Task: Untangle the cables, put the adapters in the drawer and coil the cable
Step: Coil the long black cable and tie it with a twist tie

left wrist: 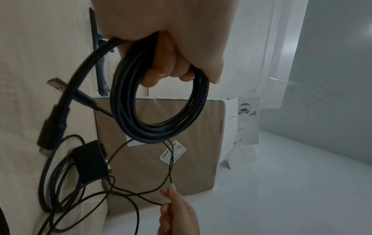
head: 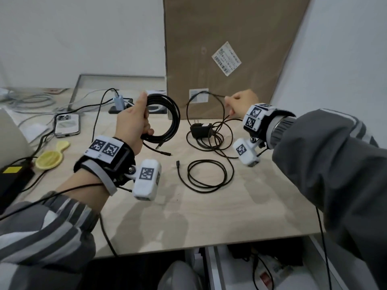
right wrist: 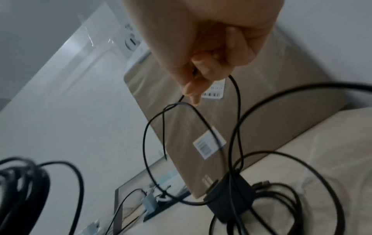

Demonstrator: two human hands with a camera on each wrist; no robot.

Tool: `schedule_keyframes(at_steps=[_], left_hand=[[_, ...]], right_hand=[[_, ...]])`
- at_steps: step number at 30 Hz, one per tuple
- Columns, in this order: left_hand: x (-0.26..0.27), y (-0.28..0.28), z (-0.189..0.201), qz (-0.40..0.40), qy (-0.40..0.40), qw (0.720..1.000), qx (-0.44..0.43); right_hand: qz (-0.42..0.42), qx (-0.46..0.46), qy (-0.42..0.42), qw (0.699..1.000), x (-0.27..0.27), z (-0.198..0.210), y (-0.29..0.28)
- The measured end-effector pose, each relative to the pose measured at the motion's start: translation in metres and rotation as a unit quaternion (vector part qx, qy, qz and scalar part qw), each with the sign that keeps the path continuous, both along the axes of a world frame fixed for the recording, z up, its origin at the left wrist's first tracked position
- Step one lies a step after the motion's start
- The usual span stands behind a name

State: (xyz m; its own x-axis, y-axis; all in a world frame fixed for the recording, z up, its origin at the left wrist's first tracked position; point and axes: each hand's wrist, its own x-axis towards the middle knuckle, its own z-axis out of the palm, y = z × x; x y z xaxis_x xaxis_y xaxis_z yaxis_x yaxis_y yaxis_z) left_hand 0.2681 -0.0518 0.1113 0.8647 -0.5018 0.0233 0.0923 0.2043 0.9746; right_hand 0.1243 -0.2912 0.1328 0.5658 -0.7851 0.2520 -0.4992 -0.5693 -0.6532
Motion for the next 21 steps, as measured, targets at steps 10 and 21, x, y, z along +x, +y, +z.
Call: schedule_keyframes(at_steps=[10,21], left_hand=[[-0.023,-0.015,0.014,-0.027,-0.019,0.999,-0.004],[-0.058,-0.052,0.016,-0.063,-0.026,0.998,-0.008]], right_hand=[[-0.018,0.038,-0.244,0.969,-0.043,0.051,-0.035],[0.032,-0.029,0.195,0.98,-0.101,0.01,-0.055]])
